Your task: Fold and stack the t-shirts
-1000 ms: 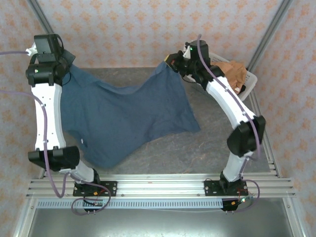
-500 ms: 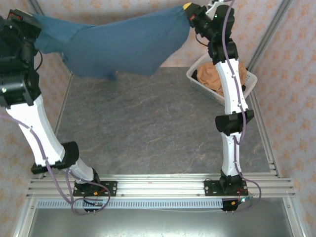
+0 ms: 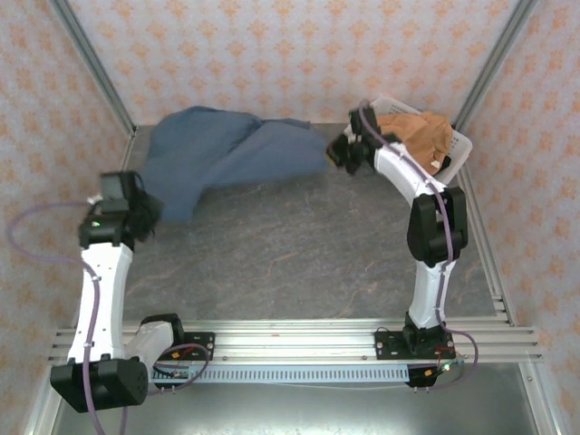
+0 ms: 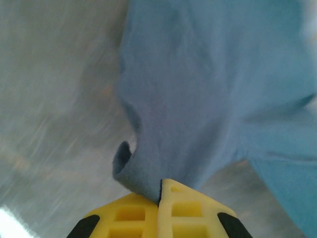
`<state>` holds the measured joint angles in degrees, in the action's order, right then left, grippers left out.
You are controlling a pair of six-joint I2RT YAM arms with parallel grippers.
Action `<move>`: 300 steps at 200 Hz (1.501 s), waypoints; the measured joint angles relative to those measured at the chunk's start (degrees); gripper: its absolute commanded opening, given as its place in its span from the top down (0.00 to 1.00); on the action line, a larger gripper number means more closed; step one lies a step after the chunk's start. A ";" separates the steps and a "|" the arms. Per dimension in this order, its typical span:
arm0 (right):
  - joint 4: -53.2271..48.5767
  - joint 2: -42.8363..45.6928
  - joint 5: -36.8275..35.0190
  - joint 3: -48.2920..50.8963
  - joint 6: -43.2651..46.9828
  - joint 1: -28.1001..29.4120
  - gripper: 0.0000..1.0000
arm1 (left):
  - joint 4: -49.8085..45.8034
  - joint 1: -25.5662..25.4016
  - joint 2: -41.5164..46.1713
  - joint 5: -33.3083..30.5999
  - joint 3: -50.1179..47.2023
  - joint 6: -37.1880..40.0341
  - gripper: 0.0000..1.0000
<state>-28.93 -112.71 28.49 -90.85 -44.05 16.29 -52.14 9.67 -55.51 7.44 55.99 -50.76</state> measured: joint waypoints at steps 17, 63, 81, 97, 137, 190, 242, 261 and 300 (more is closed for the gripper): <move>0.26 1.46 -0.72 10.75 -0.76 0.02 1.00 | -1.64 -2.71 4.22 1.81 -11.72 -3.08 1.00; -0.02 5.90 -3.80 18.18 -0.98 1.90 1.00 | -5.18 -3.32 16.06 5.49 -22.82 -10.58 1.00; -0.07 9.66 -5.44 21.64 -1.40 3.67 1.00 | -6.23 -3.32 18.36 6.88 -24.57 -12.44 1.00; -0.63 12.92 -6.91 25.73 -1.88 5.07 1.00 | -7.17 -3.32 18.51 7.65 -25.35 -13.33 1.00; -4.24 17.46 -11.47 32.81 -2.16 5.73 1.00 | -8.09 -3.32 17.09 8.44 -25.33 -13.90 1.00; -9.42 25.35 -17.31 36.02 -0.42 5.70 1.00 | -10.38 -3.32 15.85 8.00 -23.52 -13.90 1.00; -11.21 24.48 -18.27 40.74 1.46 3.78 1.00 | -14.25 -3.32 15.85 6.67 -22.38 -13.86 1.00; -11.87 24.26 -18.49 40.76 1.51 2.93 0.88 | -15.28 -3.32 15.85 6.69 -22.38 -13.86 1.00; -13.51 29.11 -20.41 44.06 -0.31 0.76 0.61 | -15.39 -3.32 15.85 7.06 -22.38 -13.79 1.00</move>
<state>-42.44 -83.59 8.08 -46.78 -44.36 17.06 -67.53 6.35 -39.66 14.50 33.61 -64.55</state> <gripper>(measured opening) 0.355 0.043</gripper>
